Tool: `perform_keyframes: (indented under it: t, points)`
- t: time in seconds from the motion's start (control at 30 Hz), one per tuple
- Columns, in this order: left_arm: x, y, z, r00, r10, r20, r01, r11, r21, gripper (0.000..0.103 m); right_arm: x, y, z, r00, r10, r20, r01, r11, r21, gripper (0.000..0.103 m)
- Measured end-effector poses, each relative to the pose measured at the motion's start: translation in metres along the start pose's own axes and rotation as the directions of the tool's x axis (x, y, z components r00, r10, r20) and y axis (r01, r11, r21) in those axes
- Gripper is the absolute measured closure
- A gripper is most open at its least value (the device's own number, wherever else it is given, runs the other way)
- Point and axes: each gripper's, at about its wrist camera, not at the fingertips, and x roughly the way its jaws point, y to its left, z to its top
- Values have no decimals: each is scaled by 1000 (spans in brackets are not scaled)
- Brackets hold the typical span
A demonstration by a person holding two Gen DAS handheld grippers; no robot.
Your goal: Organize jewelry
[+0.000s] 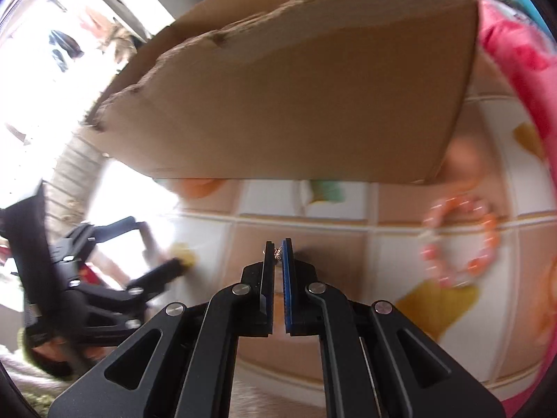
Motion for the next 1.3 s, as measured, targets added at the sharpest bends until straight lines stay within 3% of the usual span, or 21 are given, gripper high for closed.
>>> perform_keyframes:
  t: [0.2,0.47,0.57,0.67,0.73,0.83,0.9,1.03,1.2,1.3]
  points:
    - [0,0,1,1000,0,0,0,1000,0,8,-7,-18,4,998,-63,22,62,997,51,98]
    - [0,1,2,1000,0,1,0,1000,-1,8,20,27,-6,999,27,-35,-29,998,-56,98]
    - [0,1,2,1000,0,3,0,1000,-1,8,11,27,-4,1000,15,4,-15,998,-59,98]
    - [0,1,1,1000,1,7,-1,1000,-1,8,-9,8,-2,997,-59,56,61,998,-34,97]
    - [-1,1,1,1000,1,9,-1,1000,-1,8,-26,-9,-3,984,-152,90,153,988,-15,96]
    - [-1,0,0,1000,1,11,-1,1000,-2,8,-40,-33,-4,956,-271,110,272,962,8,81]
    - [-2,0,-1,1000,2,16,-2,1000,0,8,-41,-43,-4,944,-310,110,309,951,25,78]
    - [-2,0,-2,1000,4,17,-4,1000,1,7,-30,-50,-5,963,-259,70,256,966,45,77]
    - [-1,0,-2,1000,5,17,-5,1000,2,7,-9,-21,-6,993,-116,34,116,993,18,73]
    - [-1,-1,-2,1000,5,17,-5,1000,2,7,-1,-2,-7,999,-45,24,45,999,-1,73]
